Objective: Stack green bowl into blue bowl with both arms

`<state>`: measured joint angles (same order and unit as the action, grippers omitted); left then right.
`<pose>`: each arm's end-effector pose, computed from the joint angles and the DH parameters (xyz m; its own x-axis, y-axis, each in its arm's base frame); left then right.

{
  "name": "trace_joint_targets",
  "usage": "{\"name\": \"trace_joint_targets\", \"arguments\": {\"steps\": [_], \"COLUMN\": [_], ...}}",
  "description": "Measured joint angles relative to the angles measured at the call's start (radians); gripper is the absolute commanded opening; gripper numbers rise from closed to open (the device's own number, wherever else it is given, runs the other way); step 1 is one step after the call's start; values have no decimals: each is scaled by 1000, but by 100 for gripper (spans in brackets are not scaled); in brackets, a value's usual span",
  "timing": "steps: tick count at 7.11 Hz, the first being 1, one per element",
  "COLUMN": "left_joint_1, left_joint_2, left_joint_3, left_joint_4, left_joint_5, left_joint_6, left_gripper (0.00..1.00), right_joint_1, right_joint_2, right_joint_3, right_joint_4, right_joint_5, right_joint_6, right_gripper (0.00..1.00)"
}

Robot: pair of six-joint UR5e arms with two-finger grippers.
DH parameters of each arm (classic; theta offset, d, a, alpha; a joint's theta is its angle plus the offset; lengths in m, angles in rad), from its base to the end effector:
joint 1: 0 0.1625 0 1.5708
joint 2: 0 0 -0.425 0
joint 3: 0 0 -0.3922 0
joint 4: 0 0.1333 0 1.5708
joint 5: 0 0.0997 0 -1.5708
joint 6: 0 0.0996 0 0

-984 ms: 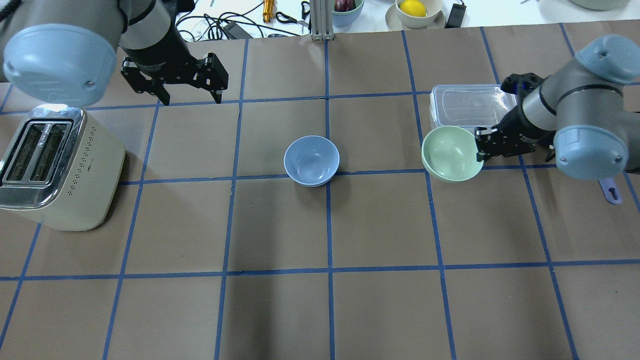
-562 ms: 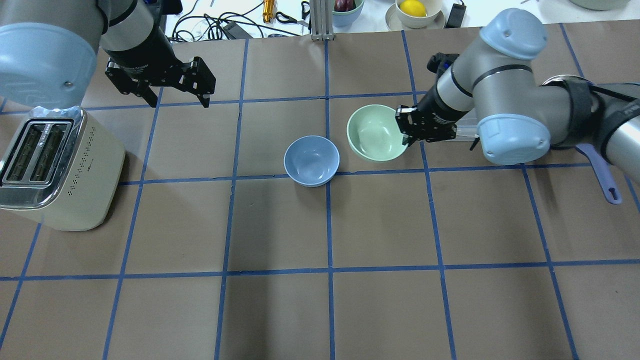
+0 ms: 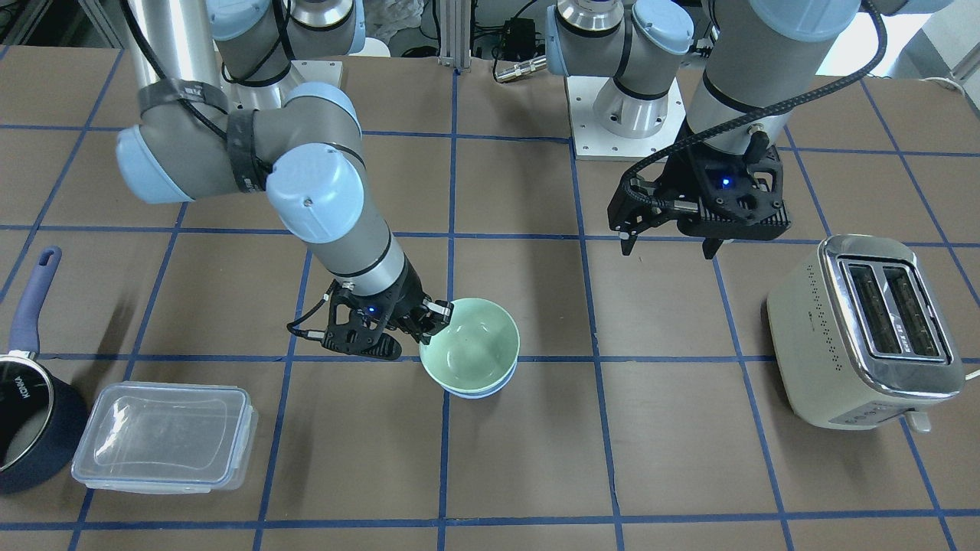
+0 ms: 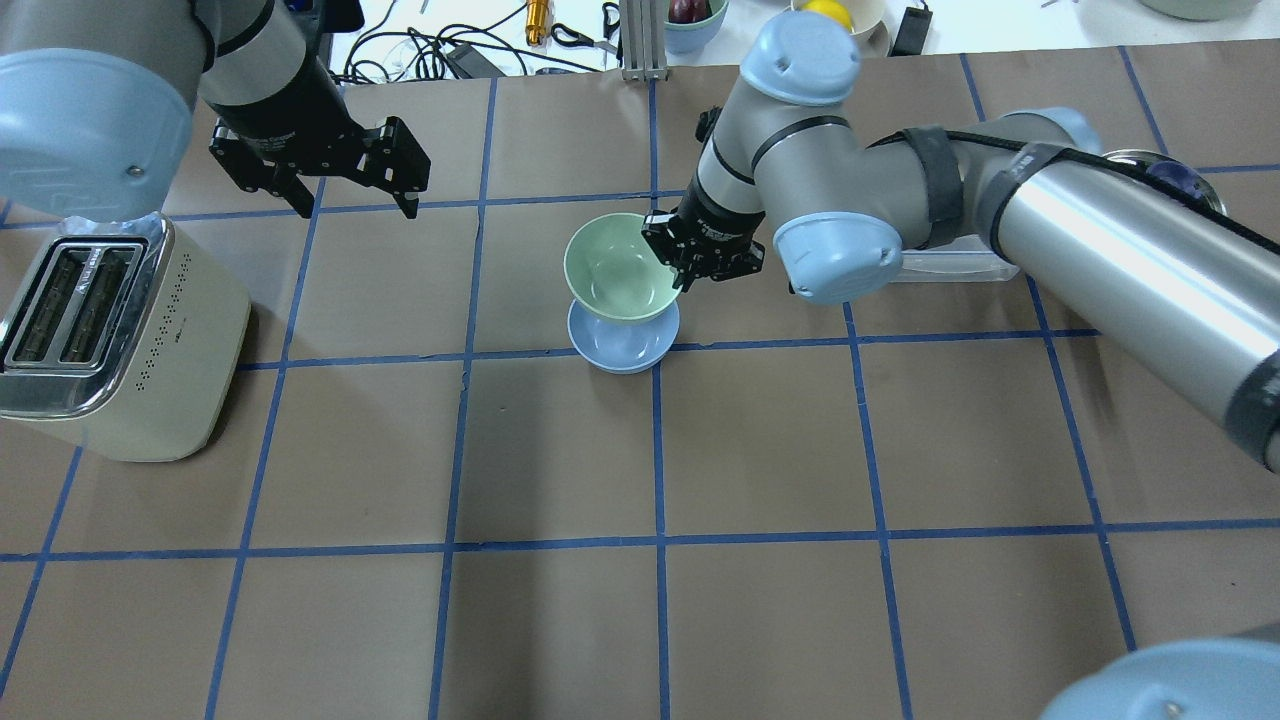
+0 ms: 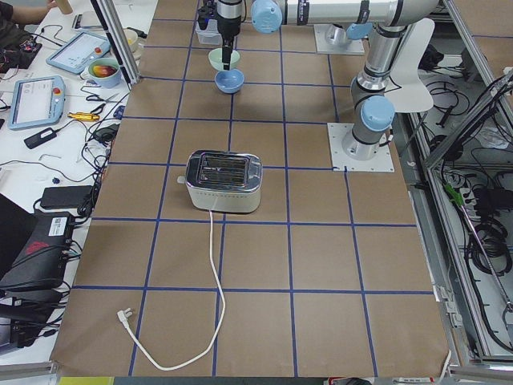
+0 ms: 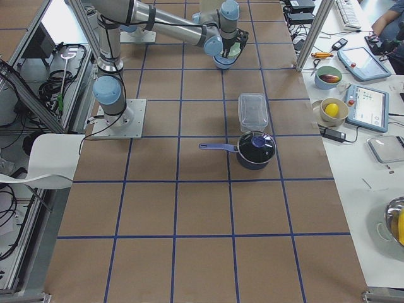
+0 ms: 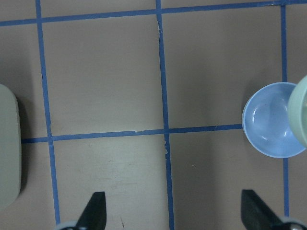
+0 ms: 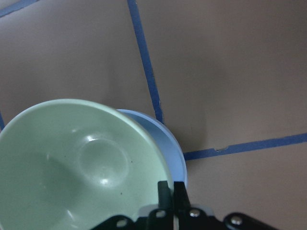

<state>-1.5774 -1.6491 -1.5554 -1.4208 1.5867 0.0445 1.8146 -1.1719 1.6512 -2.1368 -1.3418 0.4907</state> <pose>-0.1352 -0.5318 0.4710 -0.9986 0.0495 -0.0197 0.0510 0.9950 -0.0862 0.3012 -0.5648 0.2853 -0.9427 0.2314 -0.2403 0.2310 0.9725 0.0302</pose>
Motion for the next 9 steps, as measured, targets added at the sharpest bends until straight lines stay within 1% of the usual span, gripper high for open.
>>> {"name": "trace_joint_targets", "arguments": {"steps": [1,2,3,5,6,7,9], "left_joint_1": [0,0,0,0,0,0,0], "left_joint_2": [0,0,1,2,3,3,3], "left_joint_3": [0,-1,-3,-7,-8,-9,-9], "left_joint_4": [0,0,0,0,0,0,0], "left_joint_5": [0,-1,-1,-4,-5,-4,-5], "left_joint_6": [0,0,0,0,0,0,0], "left_gripper": [100,100,100,100,100,100,100], "right_joint_1": [15,24,28,31,27,18,-28], "right_joint_2": [24,37,46,44,31,2,-85], "right_joint_3": [-6,-8,-8,-12,-22,-44,-128], "right_joint_4": [2,2,1,7,28,82,277], "right_joint_5": [-27,-41,-50,-72,-80,-87,-142], "right_joint_6": [0,-1,-1,-1,-2,-15,-85], "right_gripper": [5,85,100,100,100,100,100]}}
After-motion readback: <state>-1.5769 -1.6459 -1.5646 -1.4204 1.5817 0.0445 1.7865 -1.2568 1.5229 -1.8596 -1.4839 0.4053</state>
